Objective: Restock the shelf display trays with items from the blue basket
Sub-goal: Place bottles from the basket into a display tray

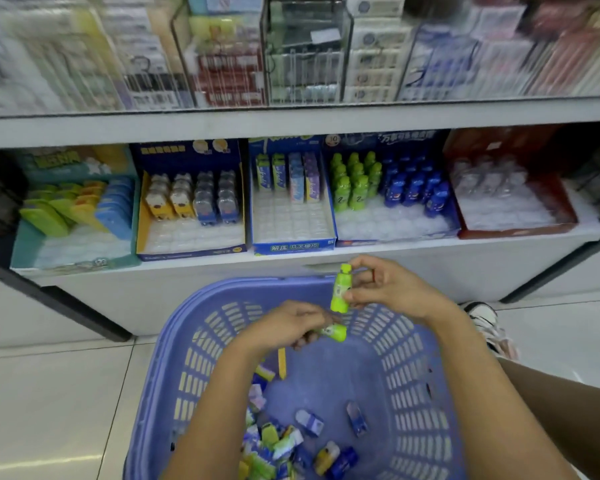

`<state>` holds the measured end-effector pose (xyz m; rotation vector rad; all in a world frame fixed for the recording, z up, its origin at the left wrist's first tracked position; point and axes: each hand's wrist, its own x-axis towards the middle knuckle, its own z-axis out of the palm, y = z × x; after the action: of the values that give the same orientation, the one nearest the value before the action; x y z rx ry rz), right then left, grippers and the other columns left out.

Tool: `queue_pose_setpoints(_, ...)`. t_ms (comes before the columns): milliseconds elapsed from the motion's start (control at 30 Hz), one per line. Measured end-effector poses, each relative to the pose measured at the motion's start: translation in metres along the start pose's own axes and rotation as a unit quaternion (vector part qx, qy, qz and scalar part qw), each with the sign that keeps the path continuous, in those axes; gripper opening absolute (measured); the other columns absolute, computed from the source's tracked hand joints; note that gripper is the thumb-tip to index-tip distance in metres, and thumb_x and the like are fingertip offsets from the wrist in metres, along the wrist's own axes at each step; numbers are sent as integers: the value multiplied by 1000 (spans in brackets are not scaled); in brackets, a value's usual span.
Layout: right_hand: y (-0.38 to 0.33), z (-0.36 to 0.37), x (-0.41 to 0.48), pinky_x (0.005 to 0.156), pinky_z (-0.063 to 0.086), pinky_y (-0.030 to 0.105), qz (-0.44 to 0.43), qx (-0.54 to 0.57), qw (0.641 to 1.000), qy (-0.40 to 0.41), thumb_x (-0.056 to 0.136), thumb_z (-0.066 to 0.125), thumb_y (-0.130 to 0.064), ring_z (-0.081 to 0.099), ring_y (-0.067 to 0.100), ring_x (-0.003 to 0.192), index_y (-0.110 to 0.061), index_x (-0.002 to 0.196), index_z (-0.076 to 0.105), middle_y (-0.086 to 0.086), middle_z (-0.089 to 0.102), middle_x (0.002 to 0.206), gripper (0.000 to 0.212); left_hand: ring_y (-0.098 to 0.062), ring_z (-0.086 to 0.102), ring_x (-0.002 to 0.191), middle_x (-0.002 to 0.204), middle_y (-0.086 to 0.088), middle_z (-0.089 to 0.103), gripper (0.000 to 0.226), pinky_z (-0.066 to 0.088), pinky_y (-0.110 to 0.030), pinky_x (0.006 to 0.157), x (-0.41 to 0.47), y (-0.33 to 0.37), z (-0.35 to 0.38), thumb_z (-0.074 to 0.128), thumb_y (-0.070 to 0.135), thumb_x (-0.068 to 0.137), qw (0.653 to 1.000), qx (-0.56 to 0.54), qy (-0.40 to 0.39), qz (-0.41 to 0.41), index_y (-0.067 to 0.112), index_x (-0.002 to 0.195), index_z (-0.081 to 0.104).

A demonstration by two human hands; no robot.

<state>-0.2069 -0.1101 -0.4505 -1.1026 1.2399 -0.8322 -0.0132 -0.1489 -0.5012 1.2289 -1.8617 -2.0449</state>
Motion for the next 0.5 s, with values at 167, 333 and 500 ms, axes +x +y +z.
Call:
queue_pose_setpoints(167,-34,-7,-22,67,51,26,-46,0,999,-14,82,59,12,58,23,70,-3,109,52,18,61,84,31,-4,34,45,53,9,42,24,29,-20,48,-21,49,8,61,32,90,993,62,8,98,14,104,70)
queue_pose_setpoints(333,-53,-10,-31,70,54,26,-82,-30,996,23,83,62,5,60,21,74,-3,119,56,12,65,80,37,2,41,45,61,6,47,17,34,-9,48,-30,68,17,54,30,94,986,59,29,152,26,107,64)
queue_pose_setpoints(500,-73,-14,-26,62,52,19,-114,-90,984,101,89,59,-11,59,12,66,0,103,66,11,66,83,20,-3,38,49,61,8,46,16,34,-14,49,-24,74,18,51,28,96,986,15,42,163,28,106,63)
